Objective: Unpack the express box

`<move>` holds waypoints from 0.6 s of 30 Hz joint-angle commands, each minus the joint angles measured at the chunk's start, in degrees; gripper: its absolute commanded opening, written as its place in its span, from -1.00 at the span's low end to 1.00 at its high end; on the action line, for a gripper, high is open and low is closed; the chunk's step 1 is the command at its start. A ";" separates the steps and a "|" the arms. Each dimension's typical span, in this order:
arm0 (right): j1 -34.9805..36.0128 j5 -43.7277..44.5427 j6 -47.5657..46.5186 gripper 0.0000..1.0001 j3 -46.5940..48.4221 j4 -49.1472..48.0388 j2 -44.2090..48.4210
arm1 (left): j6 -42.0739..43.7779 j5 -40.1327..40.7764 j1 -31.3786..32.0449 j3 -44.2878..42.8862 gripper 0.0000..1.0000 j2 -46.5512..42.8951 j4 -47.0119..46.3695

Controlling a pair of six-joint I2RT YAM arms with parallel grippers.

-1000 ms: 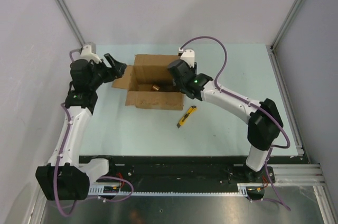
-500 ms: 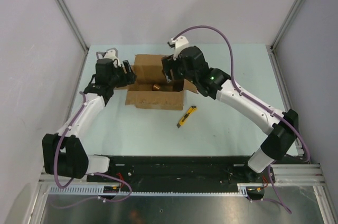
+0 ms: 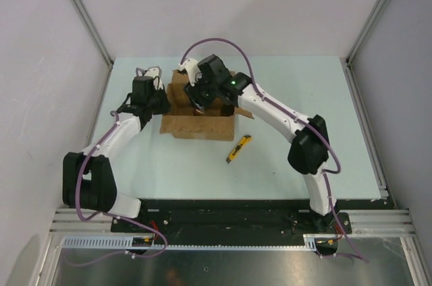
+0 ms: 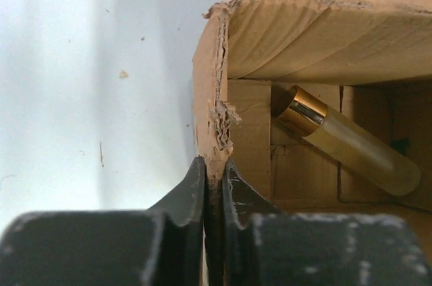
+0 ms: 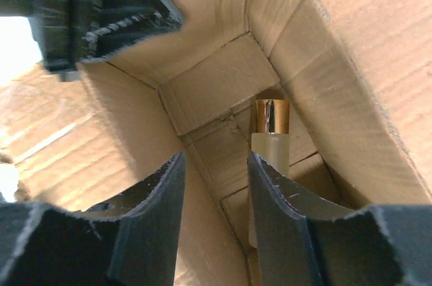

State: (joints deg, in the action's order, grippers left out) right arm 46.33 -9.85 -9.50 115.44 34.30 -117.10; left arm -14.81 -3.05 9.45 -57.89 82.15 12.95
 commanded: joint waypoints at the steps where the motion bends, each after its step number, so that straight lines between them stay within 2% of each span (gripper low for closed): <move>1: -1.67 -0.53 0.35 -0.10 7.96 9.28 -4.10 | 5.04 -4.06 0.57 -3.28 -0.92 1.43 -0.29; 4: -2.03 0.61 0.18 -0.02 7.70 10.25 -4.45 | 8.47 -5.03 0.57 -3.90 -1.00 1.87 -0.38; 5: -2.03 0.88 -0.17 0.14 7.52 11.13 -4.63 | 9.87 -5.91 0.57 -4.25 -1.00 1.87 -0.29; 6: -2.03 1.06 -0.52 0.23 6.56 11.40 -4.63 | 10.76 -6.61 0.57 -4.42 -1.00 2.05 -0.38; 11: -2.03 1.41 -3.16 0.48 3.40 12.98 -4.54 | 16.02 -11.80 0.57 -5.48 -1.00 3.63 -0.21; 16: -2.03 1.93 -3.69 0.54 0.14 12.89 -5.41 | 18.49 -22.23 -0.48 -6.18 -1.00 4.86 0.14; 18: -2.12 2.29 -3.42 0.55 -0.39 12.89 -6.12 | 19.02 -23.75 -0.84 -6.89 -1.00 5.39 0.15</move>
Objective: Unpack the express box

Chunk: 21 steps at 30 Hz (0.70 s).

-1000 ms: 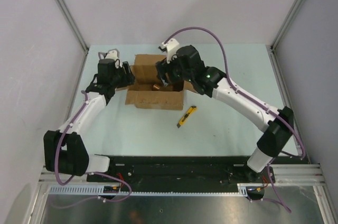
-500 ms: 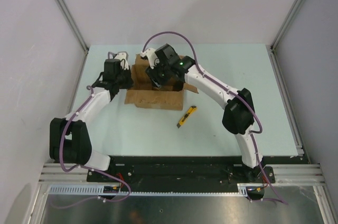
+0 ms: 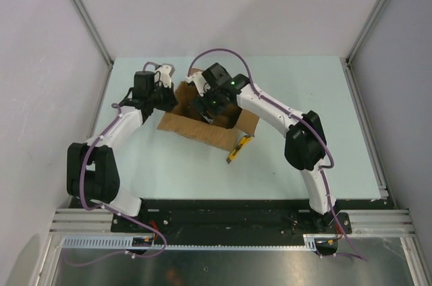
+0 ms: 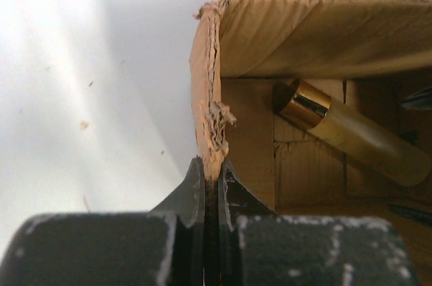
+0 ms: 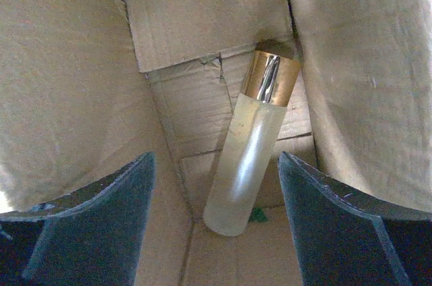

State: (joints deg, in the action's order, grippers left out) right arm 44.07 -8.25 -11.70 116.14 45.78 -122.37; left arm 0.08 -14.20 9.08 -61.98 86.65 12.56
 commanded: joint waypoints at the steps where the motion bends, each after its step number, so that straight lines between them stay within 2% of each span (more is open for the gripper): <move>1: 0.13 0.69 -1.30 0.56 -1.09 1.50 -1.29 | 4.32 -13.83 -0.64 -3.06 -1.00 1.06 0.54; 12: 0.13 2.36 -1.65 0.61 -3.19 0.45 -6.92 | 2.12 -12.08 -2.66 -5.17 -0.95 3.96 0.98; 21: -0.04 7.10 -0.78 0.51 -8.90 -4.81 -6.83 | 1.42 -12.26 -2.67 -5.44 -0.70 4.23 0.89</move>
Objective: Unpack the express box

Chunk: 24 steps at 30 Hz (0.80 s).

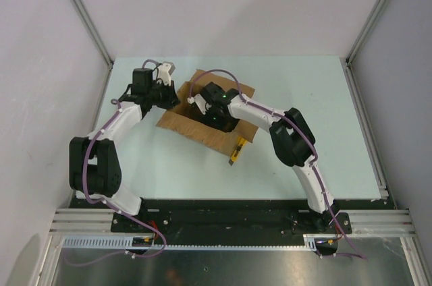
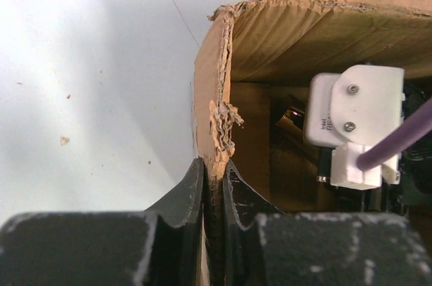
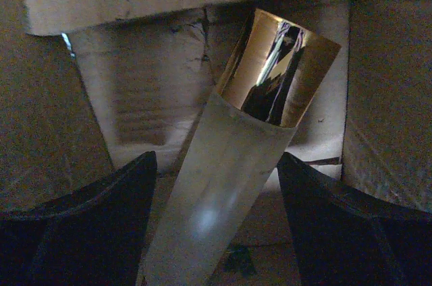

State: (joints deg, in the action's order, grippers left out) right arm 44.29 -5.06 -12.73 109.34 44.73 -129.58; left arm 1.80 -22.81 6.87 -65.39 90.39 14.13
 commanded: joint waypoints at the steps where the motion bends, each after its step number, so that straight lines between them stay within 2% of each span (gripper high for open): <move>1: -0.26 4.00 0.34 0.50 -2.81 -5.25 0.99 | -0.48 -3.56 -0.46 -2.03 -0.70 0.49 -0.68; 6: -0.17 3.39 0.25 0.05 -7.29 -9.13 2.31 | -0.84 -3.65 -0.46 -2.12 -0.67 0.67 -0.68; 10: -0.08 3.21 -0.01 -0.24 -9.14 -11.06 3.01 | -1.01 -3.30 -0.46 -2.11 -0.65 0.58 -0.60; 13: -0.08 3.13 -0.10 -0.61 -9.93 -11.86 3.98 | -1.01 -3.03 -0.46 -2.03 -0.64 0.40 -0.68; 14: -0.08 3.04 -0.19 -0.83 -10.20 -12.21 4.51 | -1.10 -3.03 -0.46 -2.03 -0.63 0.31 -0.68; 16: -0.08 2.69 0.07 -1.00 -10.90 -13.70 6.35 | -1.10 -2.94 -0.46 -2.03 -0.63 0.14 -0.60; 24: -0.26 3.04 5.78 -1.00 -10.64 -18.53 12.15 | -1.27 -2.24 -0.28 -1.76 -0.63 -0.30 -0.60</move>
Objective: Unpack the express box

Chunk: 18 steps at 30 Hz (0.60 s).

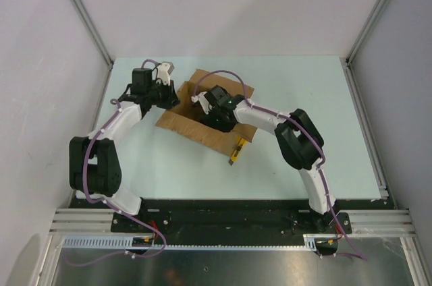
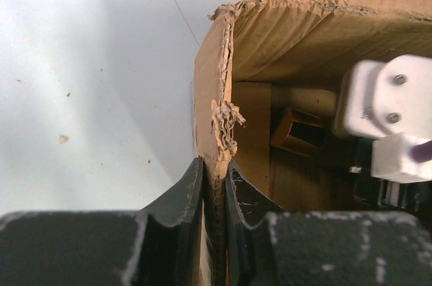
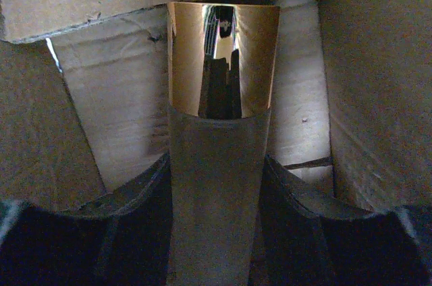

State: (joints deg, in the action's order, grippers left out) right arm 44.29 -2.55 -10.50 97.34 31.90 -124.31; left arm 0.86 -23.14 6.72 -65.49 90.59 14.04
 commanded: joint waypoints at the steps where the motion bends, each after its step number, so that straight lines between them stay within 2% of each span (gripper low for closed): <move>1: -0.26 0.44 4.60 -1.00 1.62 -6.06 8.11 | -0.34 -1.91 -0.13 -1.65 -0.63 -0.50 -0.51; 18: -2.19 -4.48 10.15 -1.00 3.12 -10.63 20.07 | -0.34 0.46 0.75 -1.13 -0.66 -2.17 -0.60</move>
State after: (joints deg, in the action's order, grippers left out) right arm 42.48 -5.65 -2.28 97.51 25.71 -109.30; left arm 0.84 -22.13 6.94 -65.47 90.45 14.04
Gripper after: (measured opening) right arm 0.504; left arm 0.177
